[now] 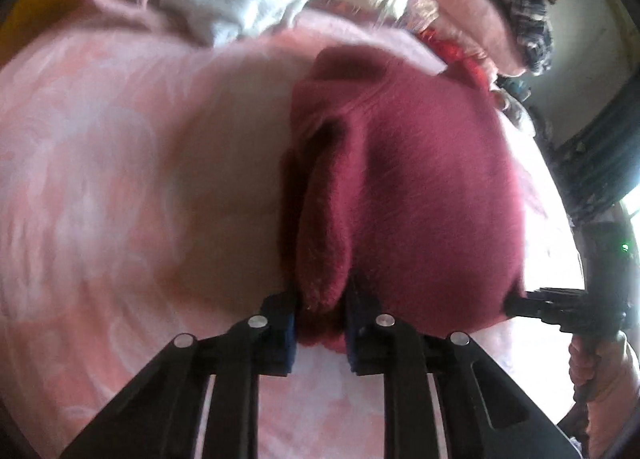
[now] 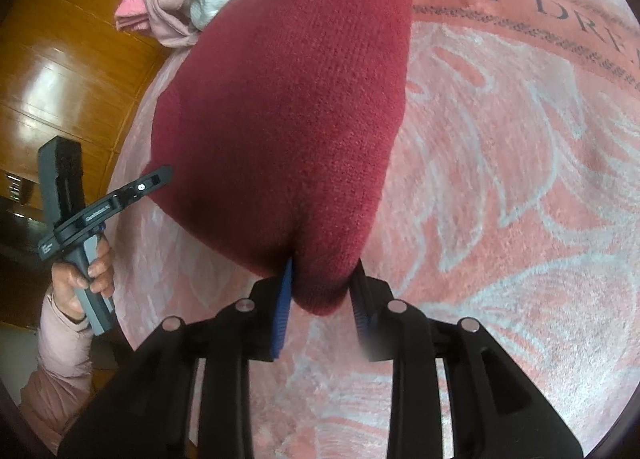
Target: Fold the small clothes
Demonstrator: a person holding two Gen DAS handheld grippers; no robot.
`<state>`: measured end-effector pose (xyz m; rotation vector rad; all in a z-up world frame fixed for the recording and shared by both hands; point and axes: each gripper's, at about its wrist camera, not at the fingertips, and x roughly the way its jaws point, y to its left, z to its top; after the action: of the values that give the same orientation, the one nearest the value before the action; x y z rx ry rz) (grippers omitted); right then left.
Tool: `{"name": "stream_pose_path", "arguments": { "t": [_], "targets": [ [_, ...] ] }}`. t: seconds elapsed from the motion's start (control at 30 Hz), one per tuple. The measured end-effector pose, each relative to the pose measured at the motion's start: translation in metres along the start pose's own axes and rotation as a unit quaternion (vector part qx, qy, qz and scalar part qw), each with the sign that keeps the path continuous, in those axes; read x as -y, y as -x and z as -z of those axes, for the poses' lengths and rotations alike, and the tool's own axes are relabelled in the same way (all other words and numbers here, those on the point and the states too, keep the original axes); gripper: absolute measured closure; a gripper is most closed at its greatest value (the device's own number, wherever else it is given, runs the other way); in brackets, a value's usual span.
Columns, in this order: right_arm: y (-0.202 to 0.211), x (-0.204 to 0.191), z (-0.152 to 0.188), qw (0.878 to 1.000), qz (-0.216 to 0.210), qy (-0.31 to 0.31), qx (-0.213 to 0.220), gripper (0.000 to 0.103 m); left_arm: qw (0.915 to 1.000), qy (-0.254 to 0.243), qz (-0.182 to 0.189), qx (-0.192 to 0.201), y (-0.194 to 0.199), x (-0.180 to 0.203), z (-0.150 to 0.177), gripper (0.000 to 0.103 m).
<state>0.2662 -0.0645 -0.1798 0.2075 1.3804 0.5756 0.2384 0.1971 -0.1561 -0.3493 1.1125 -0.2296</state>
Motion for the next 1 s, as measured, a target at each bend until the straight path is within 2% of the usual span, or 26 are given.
{"name": "stream_pose_path", "arguments": {
  "t": [0.07, 0.17, 0.2, 0.23, 0.27, 0.33, 0.4, 0.43, 0.53, 0.7, 0.8, 0.9, 0.93, 0.97, 1.0],
  "targets": [
    [-0.003, -0.001, 0.000, 1.000, 0.003, 0.001, -0.002, 0.075, 0.9998, 0.016, 0.010, -0.003, -0.005, -0.008, 0.000, 0.084],
    [0.000, -0.004, -0.002, 1.000, 0.002, 0.008, -0.001, 0.072, 0.9997, 0.011, 0.021, -0.004, 0.001, -0.006, -0.003, 0.082],
    [0.002, -0.005, -0.003, 1.000, -0.002, 0.006, 0.003, 0.067, 0.9997, 0.008, 0.021, -0.008, 0.006, -0.005, -0.005, 0.077],
    [0.005, -0.005, -0.004, 1.000, -0.008, 0.004, 0.005, 0.060, 0.9997, 0.009, 0.023, -0.008, 0.011, -0.005, -0.009, 0.060],
    [0.009, -0.004, -0.006, 1.000, -0.014, 0.006, 0.005, 0.059, 0.9996, 0.009, 0.026, -0.008, 0.015, -0.004, -0.012, 0.045],
    [0.021, -0.002, -0.010, 1.000, -0.016, 0.014, 0.017, 0.057, 0.9996, 0.003, 0.026, 0.015, 0.030, -0.001, -0.024, 0.040],
    [0.033, 0.000, -0.016, 0.999, -0.022, 0.016, 0.033, 0.048, 0.9988, -0.014, 0.035, 0.032, 0.041, 0.009, -0.041, 0.031],
    [0.039, 0.003, -0.019, 0.999, -0.021, 0.014, 0.044, 0.047, 0.9985, -0.020, 0.035, 0.036, 0.042, 0.013, -0.049, 0.026],
    [0.047, 0.008, -0.028, 0.998, -0.017, 0.008, 0.056, 0.047, 0.9980, -0.036, 0.025, 0.046, 0.033, 0.035, -0.085, 0.023],
    [0.041, 0.018, -0.039, 0.998, -0.020, -0.003, 0.063, 0.047, 0.9991, -0.012, 0.010, 0.038, -0.012, 0.049, -0.134, 0.023],
    [0.037, 0.024, -0.038, 0.998, -0.027, -0.009, 0.061, 0.047, 0.9995, 0.005, 0.024, 0.017, -0.035, 0.046, -0.140, 0.030],
    [0.032, 0.030, -0.036, 0.998, -0.028, -0.012, 0.057, 0.047, 0.9989, 0.035, 0.025, 0.018, -0.045, 0.040, -0.144, 0.048],
    [0.031, 0.032, -0.035, 0.998, -0.029, -0.013, 0.055, 0.047, 0.9982, 0.048, 0.029, 0.022, -0.046, 0.038, -0.146, 0.059],
    [0.030, 0.033, -0.035, 0.998, -0.029, -0.014, 0.054, 0.047, 0.9976, 0.055, 0.031, 0.027, -0.046, 0.037, -0.148, 0.074],
    [0.028, 0.033, -0.035, 0.998, -0.028, -0.014, 0.052, 0.047, 0.9969, 0.057, 0.041, 0.035, -0.044, 0.040, -0.150, 0.084]
  ]
}}
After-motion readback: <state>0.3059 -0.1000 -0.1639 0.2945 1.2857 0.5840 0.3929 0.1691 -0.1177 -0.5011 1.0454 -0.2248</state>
